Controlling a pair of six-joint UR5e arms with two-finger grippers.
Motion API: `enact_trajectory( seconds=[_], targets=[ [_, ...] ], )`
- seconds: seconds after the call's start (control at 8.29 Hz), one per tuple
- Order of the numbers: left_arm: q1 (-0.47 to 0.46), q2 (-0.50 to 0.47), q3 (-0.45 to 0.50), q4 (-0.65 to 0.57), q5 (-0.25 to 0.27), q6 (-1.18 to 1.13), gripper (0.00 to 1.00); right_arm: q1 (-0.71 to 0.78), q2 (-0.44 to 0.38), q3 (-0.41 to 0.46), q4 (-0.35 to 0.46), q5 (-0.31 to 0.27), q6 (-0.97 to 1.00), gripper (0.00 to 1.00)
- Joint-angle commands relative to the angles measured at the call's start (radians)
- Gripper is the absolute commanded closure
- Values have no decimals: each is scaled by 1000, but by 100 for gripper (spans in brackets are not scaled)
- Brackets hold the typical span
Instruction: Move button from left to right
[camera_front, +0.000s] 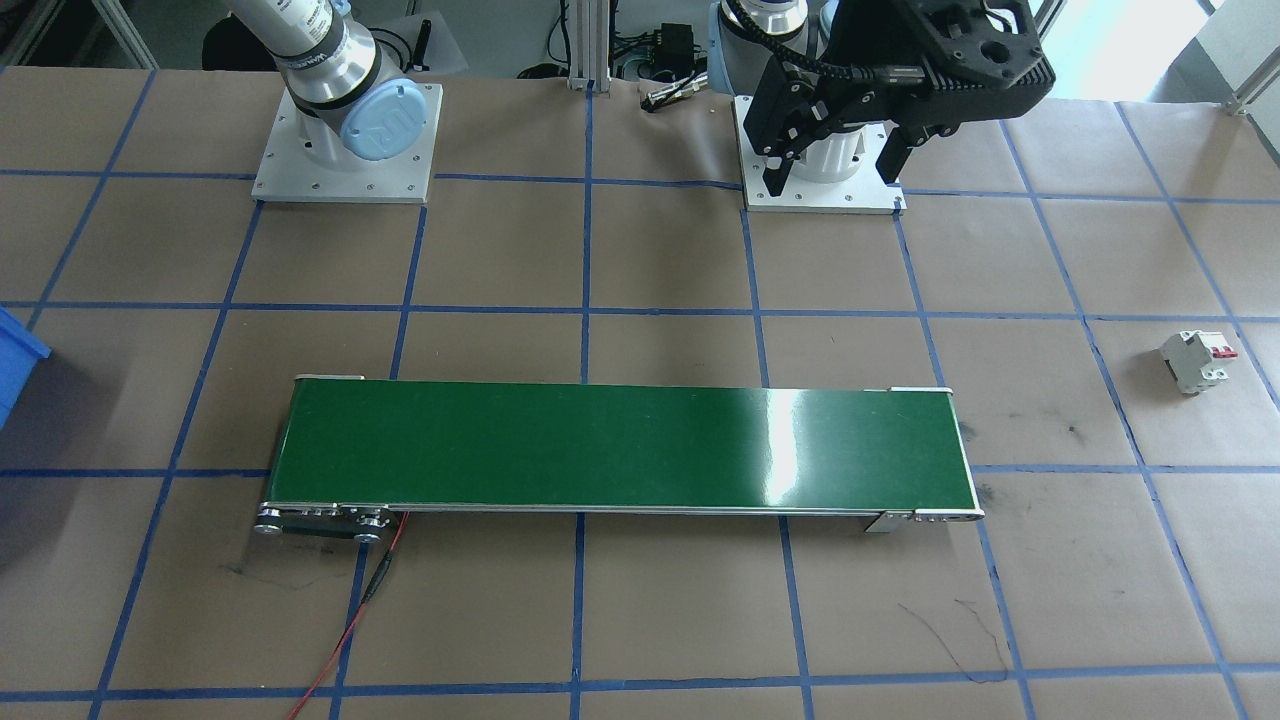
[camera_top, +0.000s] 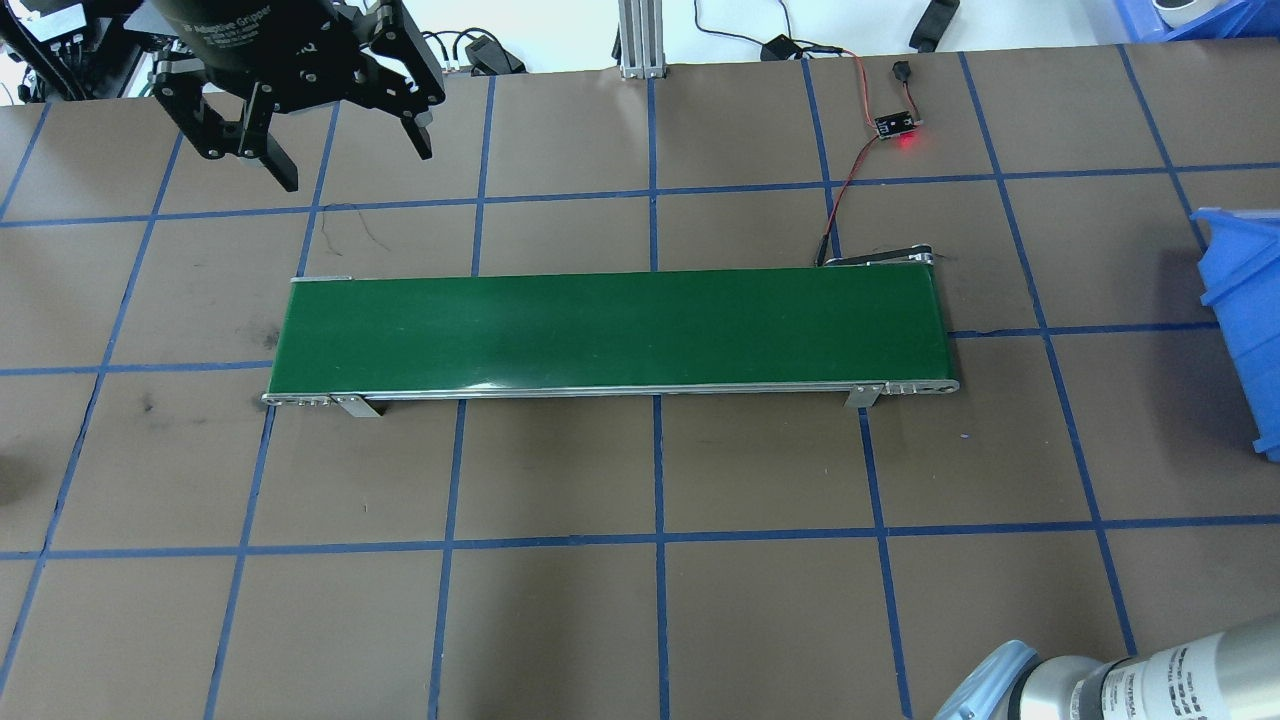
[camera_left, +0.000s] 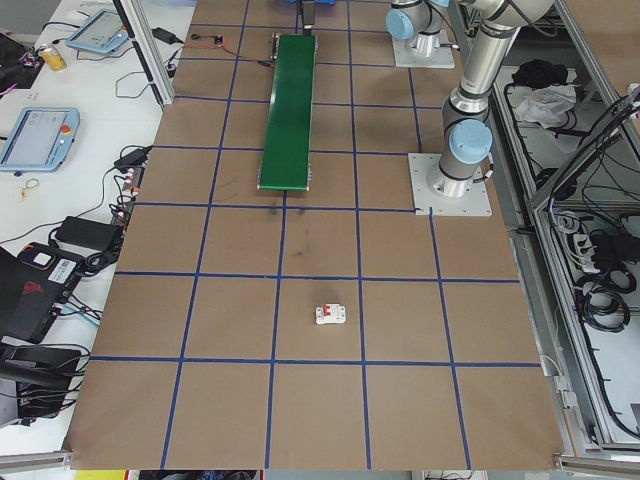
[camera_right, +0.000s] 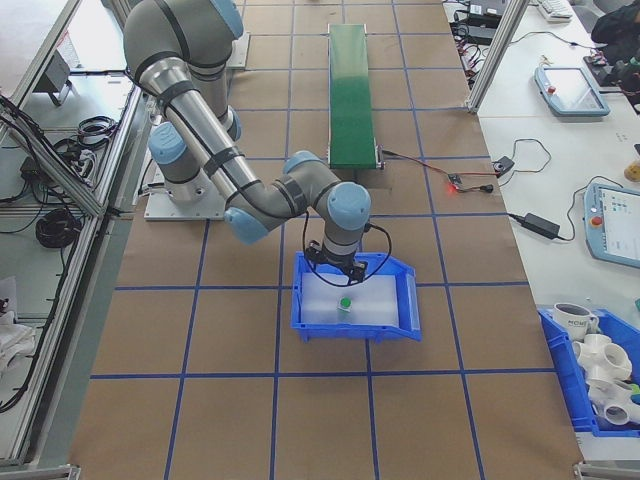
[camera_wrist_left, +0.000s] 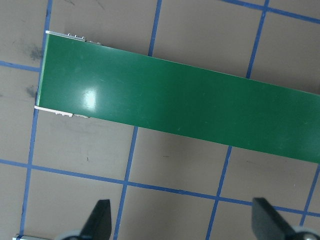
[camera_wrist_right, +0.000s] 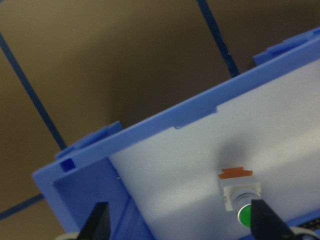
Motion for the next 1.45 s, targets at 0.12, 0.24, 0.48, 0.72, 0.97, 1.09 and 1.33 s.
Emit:
enact_trajectory(
  seconds=[0.12, 0.24, 0.48, 0.72, 0.97, 1.09, 1.33],
  targets=[
    [0, 0, 0, 0, 0, 0, 0, 92, -221, -2, 247, -15, 417, 0],
    [0, 0, 0, 0, 0, 0, 0, 152, -259, -2, 273, -30, 517, 0],
    [0, 0, 0, 2, 0, 0, 0, 286, -313, -12, 430, -23, 792, 0],
    [0, 0, 0, 0, 0, 0, 0, 490, -356, -18, 455, -27, 1091, 0],
    [0, 0, 0, 0, 0, 0, 0, 702, -356, -34, 442, -35, 1479, 0],
    [0, 0, 0, 0, 0, 0, 0, 770, -344, -46, 414, -37, 1630, 0],
    [0, 0, 0, 2, 0, 0, 0, 806, -321, -52, 251, -21, 1903, 0]
  ],
)
